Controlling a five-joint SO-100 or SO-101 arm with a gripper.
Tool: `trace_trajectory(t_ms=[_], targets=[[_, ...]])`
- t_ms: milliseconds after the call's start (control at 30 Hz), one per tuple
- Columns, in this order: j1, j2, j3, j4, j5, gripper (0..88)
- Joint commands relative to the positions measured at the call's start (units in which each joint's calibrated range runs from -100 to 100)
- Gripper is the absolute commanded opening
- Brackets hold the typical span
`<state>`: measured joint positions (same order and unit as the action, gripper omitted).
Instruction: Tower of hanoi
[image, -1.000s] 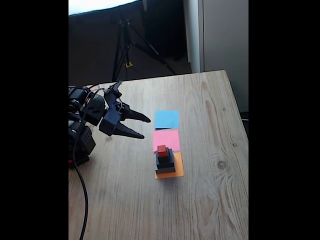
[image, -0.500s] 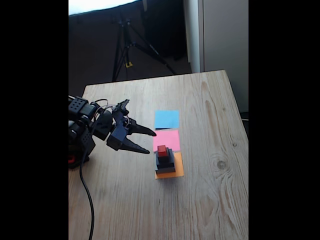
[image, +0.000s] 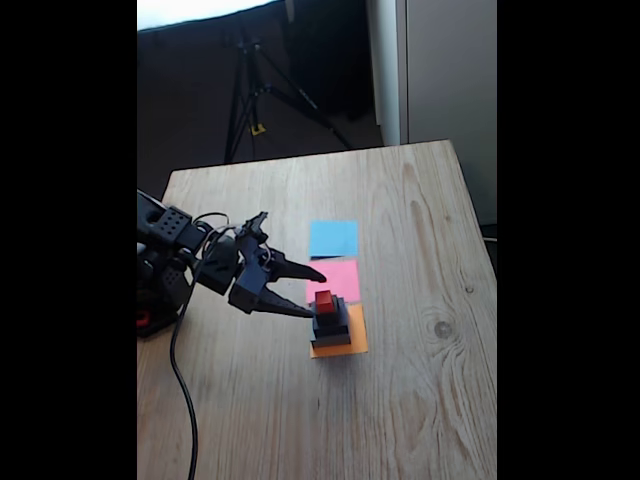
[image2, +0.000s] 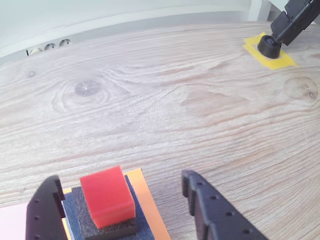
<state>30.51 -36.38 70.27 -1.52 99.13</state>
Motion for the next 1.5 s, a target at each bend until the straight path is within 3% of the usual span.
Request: trace_trajectory(t_ms=[0, 500, 1467], targets=[[-1.1, 2.2, 0.2, -5.2, 0.9, 28.2], [-2.7, 8.1, 1.2, -11.4, 0.9, 25.2], [-5.8, 6.6, 3.3, -12.0, 0.9, 15.5]])
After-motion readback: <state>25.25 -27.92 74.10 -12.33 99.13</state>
